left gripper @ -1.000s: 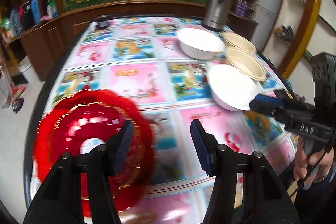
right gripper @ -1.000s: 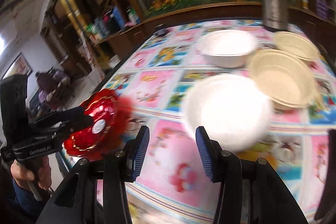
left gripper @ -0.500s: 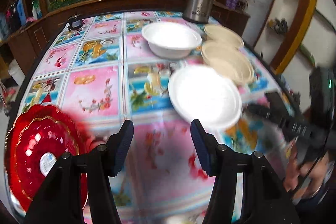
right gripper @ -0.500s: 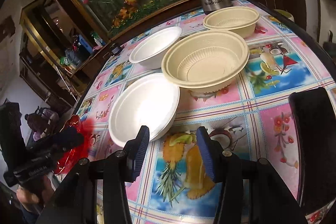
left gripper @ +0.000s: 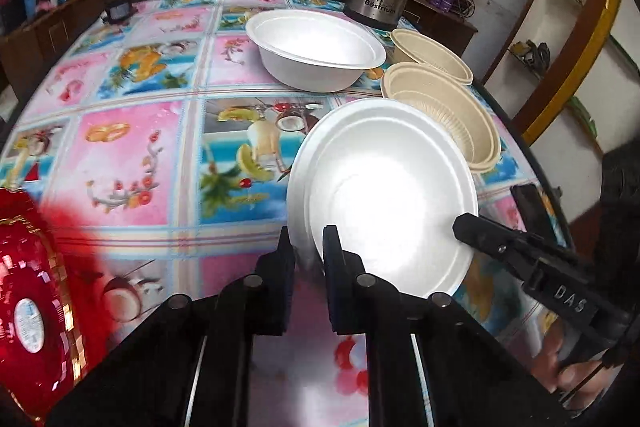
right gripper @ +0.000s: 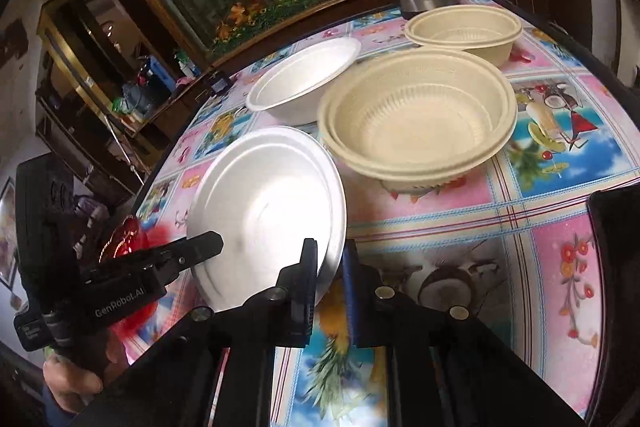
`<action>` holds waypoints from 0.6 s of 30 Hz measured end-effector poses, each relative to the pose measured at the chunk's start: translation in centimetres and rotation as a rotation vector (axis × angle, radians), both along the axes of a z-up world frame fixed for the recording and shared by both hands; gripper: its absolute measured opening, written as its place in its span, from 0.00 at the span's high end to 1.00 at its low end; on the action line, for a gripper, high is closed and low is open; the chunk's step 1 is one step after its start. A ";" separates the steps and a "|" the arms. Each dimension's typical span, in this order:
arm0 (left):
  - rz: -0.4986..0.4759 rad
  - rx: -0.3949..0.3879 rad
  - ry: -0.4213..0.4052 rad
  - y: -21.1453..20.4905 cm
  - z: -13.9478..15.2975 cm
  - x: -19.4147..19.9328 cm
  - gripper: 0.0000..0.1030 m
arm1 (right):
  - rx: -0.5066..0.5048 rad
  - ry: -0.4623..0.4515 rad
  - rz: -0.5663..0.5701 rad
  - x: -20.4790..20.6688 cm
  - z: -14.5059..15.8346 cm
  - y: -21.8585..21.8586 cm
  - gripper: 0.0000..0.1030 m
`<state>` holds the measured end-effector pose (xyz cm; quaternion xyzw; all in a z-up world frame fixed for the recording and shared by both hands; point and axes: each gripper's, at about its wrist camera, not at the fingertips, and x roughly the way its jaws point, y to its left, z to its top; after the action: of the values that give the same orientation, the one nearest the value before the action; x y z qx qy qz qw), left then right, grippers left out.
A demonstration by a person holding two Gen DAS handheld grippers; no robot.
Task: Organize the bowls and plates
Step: 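Grasp the rim of the white foam plate with the left tool, then carry the white plate and lower it onto the red plate stack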
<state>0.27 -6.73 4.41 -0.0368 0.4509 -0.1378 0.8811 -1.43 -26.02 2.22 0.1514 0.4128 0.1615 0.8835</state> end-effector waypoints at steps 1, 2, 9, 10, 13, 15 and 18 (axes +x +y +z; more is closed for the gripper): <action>0.003 0.012 -0.012 0.4 0.3 -1.0 0.89 | 0.017 0.007 0.012 -0.4 0.1 0.2 0.89; 0.006 0.024 -0.020 0.8 0.5 -1.7 0.89 | 0.036 0.015 0.030 -0.9 0.1 0.4 0.89; 0.036 0.137 -0.135 2.3 -0.2 -5.4 0.87 | 0.013 0.005 0.125 -3.4 -0.1 3.2 0.85; 0.044 0.142 -0.143 2.2 -0.3 -5.5 0.87 | -0.016 -0.015 0.106 -3.4 -0.3 3.6 0.83; 0.060 0.173 -0.207 1.7 -0.5 -5.9 0.85 | -0.067 -0.096 0.074 -3.9 -0.3 4.2 0.82; 0.052 0.160 -0.193 1.4 -0.7 -5.8 0.85 | -0.034 -0.080 0.075 -3.8 -0.7 4.2 0.82; 0.053 0.149 -0.189 1.4 -0.8 -5.8 0.85 | -0.034 -0.027 0.072 -3.3 -1.6 4.5 0.87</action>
<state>-5.56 -5.30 3.64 0.0301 0.3739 -0.0836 0.9232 -4.72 -21.56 0.65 0.1194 0.4086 0.1882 0.8851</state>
